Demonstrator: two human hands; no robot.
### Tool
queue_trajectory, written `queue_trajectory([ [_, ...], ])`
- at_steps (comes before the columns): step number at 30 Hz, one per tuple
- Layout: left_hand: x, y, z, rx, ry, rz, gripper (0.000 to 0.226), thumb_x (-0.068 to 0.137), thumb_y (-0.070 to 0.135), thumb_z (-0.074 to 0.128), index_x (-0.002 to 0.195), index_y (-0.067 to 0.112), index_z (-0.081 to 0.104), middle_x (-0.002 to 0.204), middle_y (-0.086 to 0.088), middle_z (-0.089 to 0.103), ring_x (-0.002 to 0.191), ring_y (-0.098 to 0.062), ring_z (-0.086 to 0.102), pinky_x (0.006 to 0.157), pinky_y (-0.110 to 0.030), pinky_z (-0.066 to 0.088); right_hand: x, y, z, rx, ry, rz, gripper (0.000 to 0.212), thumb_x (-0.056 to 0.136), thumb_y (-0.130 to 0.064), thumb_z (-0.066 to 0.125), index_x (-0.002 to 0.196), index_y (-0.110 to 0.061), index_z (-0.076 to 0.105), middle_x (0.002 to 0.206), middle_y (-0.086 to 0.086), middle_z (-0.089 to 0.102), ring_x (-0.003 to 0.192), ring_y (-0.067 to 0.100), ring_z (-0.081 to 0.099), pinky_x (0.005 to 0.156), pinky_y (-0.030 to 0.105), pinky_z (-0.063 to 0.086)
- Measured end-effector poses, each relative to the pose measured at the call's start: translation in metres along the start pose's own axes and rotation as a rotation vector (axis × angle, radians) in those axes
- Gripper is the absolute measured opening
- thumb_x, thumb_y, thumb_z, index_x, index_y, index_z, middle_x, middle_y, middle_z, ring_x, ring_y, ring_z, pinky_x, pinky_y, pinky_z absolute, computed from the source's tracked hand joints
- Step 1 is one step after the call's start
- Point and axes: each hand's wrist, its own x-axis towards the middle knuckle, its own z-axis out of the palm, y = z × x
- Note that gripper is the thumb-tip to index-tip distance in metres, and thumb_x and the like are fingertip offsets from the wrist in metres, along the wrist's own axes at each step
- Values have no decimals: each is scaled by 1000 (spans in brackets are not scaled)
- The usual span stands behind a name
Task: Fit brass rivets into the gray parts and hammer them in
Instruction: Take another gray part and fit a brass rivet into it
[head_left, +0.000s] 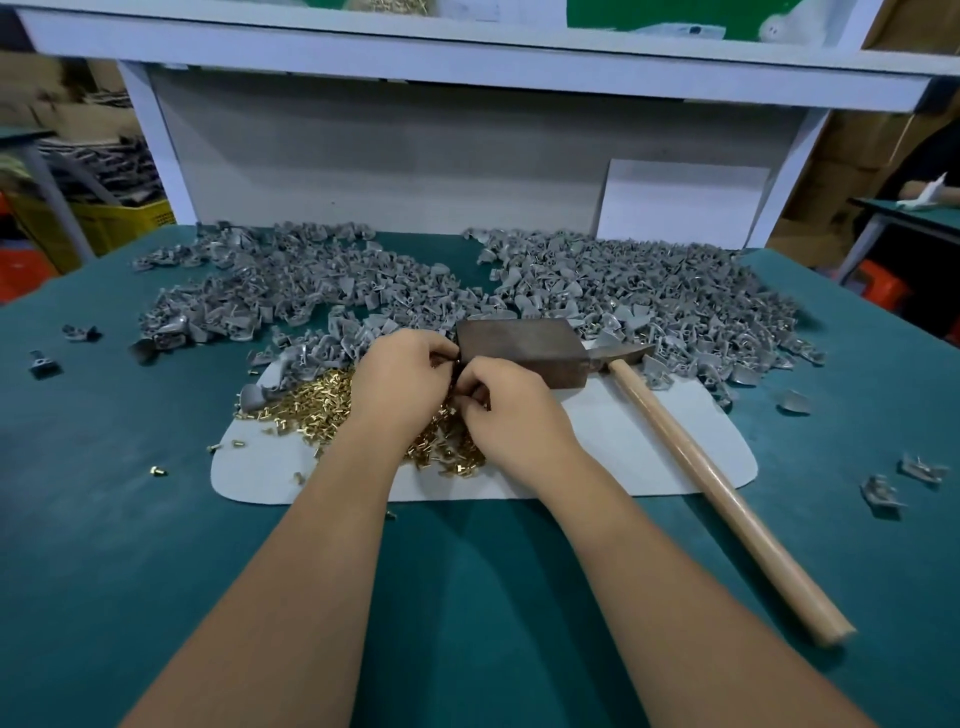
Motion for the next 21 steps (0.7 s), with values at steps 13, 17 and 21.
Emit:
queue_trajectory([
  [13, 9, -29, -27, 232, 126, -168, 29, 92, 13, 57, 114, 25, 73, 108, -4, 74, 96, -30, 64, 83, -36, 53, -1, 5, -3, 326, 105, 146, 20, 86, -10, 59, 74, -26, 61, 64, -14, 57, 58, -4, 52, 51, 13, 41],
  [17, 7, -27, -27, 274, 196, -118, 19, 92, 20, 63, 106, 25, 76, 116, -1, 72, 114, -30, 57, 106, -44, 36, 0, 5, -6, 385, 145, 170, 19, 87, -8, 60, 76, -24, 63, 70, -12, 59, 61, -7, 52, 51, 8, 40],
  [21, 5, -10, -26, 34, 272, 4, 15, 92, 23, 65, 105, 25, 73, 119, 5, 69, 96, -20, 65, 86, -41, 50, 2, 3, -13, 444, 277, 139, 22, 90, -6, 59, 81, -26, 61, 79, -11, 62, 77, 6, 61, 71, 22, 51],
])
